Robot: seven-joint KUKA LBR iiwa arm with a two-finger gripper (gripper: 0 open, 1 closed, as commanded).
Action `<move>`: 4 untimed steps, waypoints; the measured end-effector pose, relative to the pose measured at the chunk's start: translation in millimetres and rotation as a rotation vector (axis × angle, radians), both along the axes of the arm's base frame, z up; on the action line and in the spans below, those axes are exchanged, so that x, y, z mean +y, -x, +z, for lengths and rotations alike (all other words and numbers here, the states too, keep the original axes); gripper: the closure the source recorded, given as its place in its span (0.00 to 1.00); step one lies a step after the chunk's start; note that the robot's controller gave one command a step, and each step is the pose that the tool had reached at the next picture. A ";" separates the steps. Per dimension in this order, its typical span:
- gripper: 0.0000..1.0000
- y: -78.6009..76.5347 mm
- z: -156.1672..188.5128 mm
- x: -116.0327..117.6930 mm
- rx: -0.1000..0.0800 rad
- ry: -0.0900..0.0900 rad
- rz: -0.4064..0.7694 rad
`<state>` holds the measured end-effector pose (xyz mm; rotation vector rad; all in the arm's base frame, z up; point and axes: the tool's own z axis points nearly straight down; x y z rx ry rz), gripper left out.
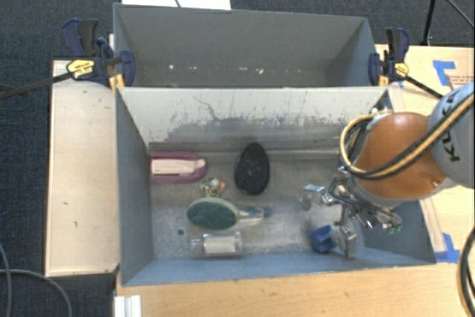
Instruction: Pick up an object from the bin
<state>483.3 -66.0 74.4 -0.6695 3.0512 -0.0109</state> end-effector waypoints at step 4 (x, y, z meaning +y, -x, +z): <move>1.00 -10.7 136.5 -6.1 0.009 0.007 0.607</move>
Offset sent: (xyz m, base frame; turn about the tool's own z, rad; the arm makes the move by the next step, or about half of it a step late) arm -0.0076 0.0336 -0.0018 -0.4260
